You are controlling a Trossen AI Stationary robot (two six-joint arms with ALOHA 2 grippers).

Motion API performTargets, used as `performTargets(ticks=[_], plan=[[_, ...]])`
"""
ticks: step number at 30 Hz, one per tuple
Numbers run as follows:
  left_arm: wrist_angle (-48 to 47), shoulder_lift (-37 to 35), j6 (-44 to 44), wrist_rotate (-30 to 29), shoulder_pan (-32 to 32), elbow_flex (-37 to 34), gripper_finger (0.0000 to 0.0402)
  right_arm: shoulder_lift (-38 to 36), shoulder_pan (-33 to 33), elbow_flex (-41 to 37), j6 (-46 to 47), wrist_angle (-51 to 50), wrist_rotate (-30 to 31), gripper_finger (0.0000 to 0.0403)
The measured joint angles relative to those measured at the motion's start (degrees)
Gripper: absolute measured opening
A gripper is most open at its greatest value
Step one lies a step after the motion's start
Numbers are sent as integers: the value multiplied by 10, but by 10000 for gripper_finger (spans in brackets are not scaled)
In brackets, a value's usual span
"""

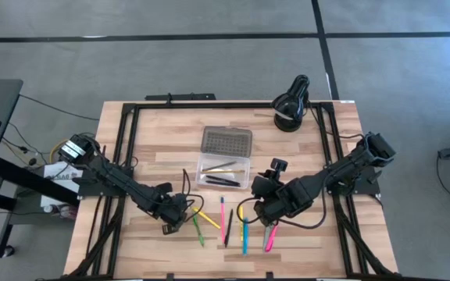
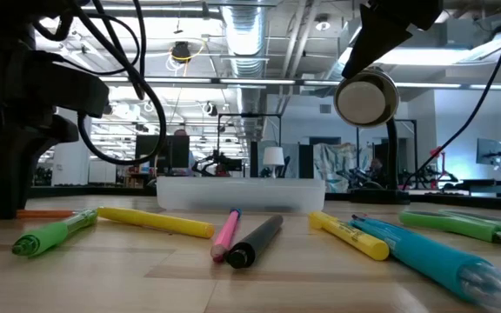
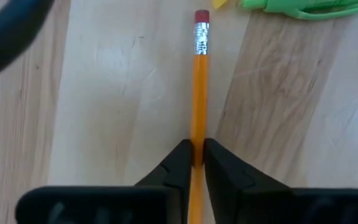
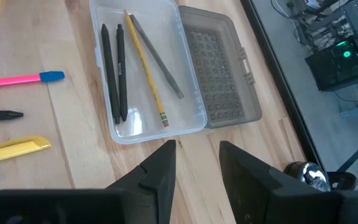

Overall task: Pick & place school supplies into a supply box
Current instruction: Put the orange pencil into the transparent supply box

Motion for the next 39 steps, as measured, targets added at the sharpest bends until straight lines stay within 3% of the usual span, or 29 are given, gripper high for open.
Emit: performTargets(ticks=[16, 29, 33, 39], plan=[[3, 0, 41, 4, 0, 0, 12, 0, 0, 0, -2, 0, 0, 118], [-86, 4, 56, -11, -17, 73, 11, 0, -1, 0, -5, -2, 0, 118], [-89, 3, 66, -36, -16, 85, 11, 0, -1, 0, -5, -2, 0, 118], [-116, 2, 68, -138, -14, 119, 11, 0, -1, 0, -5, -3, 0, 118]])
